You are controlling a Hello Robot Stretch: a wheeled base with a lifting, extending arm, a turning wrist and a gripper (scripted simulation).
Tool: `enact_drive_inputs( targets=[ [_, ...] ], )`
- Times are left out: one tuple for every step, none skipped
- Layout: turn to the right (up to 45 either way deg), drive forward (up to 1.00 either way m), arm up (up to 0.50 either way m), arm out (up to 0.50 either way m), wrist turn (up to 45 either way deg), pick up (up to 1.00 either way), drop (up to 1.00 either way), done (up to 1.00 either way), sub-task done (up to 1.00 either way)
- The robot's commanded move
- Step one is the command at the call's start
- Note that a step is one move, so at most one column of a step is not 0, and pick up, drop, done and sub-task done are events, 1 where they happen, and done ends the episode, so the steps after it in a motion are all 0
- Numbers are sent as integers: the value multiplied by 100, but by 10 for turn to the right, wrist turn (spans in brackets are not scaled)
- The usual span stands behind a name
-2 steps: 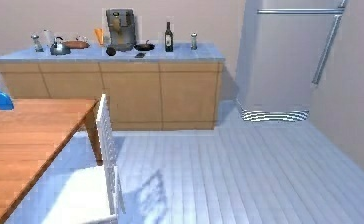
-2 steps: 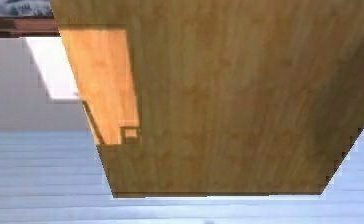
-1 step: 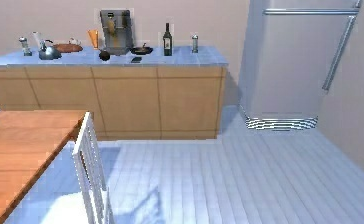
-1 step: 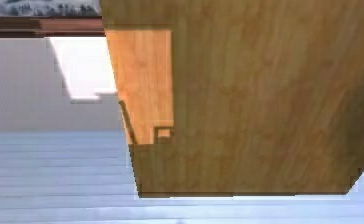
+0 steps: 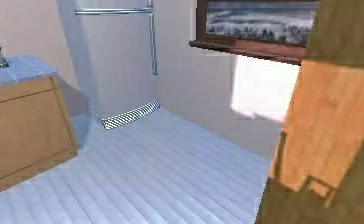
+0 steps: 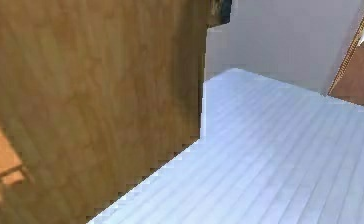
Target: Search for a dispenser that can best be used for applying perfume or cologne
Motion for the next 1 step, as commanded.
enact_drive_inputs(
  targets=[
    [450, 0, 0, 0, 0, 0, 0, 0, 0]
  ],
)
